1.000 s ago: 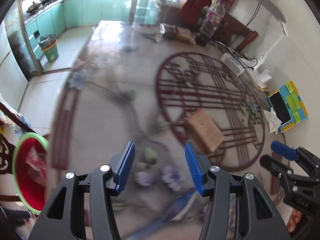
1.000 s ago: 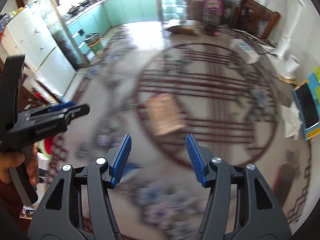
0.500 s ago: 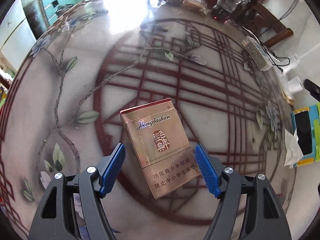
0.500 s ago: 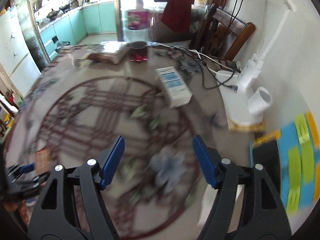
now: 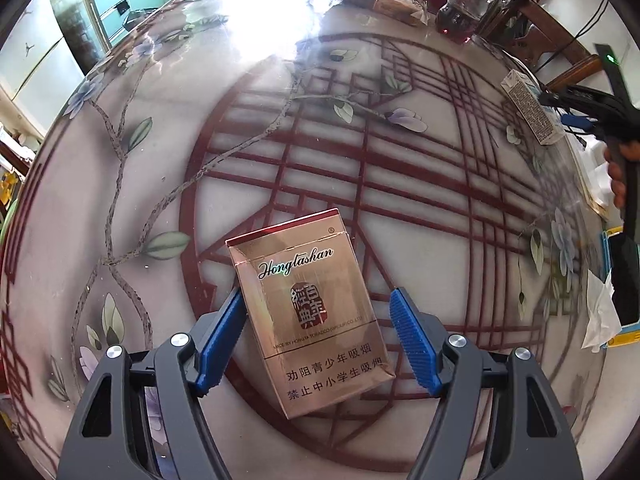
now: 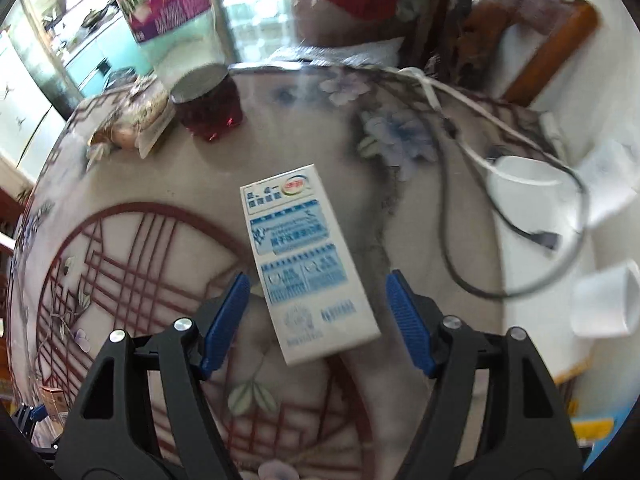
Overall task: Collect trash
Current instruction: 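Grasp the gold Honglashan box with the left gripper while the right grasps the white Yili milk carton, then carry the gold box and milk carton over the red bucket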
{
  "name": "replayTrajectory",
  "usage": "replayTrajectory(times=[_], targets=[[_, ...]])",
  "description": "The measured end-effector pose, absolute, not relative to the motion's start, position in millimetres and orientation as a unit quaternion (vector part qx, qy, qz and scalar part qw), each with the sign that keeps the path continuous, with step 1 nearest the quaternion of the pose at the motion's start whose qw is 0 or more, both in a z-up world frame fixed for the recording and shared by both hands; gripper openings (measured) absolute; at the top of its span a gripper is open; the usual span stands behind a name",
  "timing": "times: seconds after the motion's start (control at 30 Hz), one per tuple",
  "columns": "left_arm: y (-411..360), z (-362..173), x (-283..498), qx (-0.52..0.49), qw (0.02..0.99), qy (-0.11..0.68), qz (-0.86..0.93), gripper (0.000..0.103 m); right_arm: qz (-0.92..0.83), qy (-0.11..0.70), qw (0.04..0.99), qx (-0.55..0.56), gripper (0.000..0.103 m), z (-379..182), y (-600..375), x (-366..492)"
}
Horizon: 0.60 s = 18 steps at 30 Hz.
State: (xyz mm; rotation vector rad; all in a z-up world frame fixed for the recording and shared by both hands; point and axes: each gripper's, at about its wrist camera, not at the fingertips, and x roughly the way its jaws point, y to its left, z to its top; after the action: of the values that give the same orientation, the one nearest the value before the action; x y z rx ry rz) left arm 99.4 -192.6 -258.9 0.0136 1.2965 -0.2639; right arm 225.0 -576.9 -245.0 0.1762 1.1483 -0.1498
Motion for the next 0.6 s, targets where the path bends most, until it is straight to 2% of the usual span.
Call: replayTrajectory(times=[0.07,0.1,0.2,0.23,0.27,0.6], targets=[[-195.1,-259.8,100.3,0.007,0.79,0.601,-0.123,0.069,-0.069,0.552,0.828,0.064,0.069,-252.6,-575.0,232.7],[-195.8,-259.8,101.6,0.006,0.791,0.6,-0.122,0.069,-0.071,0.555,0.827,0.057,0.057,-255.0,-573.5,233.8],[-199.0,-260.3,102.3,0.003,0.794,0.596,-0.12,0.069,-0.077,0.555,0.825,0.072,0.051,-256.0,-569.0,226.5],[-198.2,-260.7,101.1,0.005,0.796,0.594,-0.12,0.068,-0.075,0.554,0.825,0.082,0.05,-255.1,-567.1,222.1],[-198.7,-260.3,99.9,0.013,0.798,0.591,-0.115,0.061,-0.072,0.547,0.829,0.094,0.05,-252.3,-562.6,213.0],[-170.1,-244.1,100.5,0.007,0.805,0.58,-0.126,0.053,-0.058,0.502,0.848,0.159,0.05,-225.4,-468.8,85.3]])
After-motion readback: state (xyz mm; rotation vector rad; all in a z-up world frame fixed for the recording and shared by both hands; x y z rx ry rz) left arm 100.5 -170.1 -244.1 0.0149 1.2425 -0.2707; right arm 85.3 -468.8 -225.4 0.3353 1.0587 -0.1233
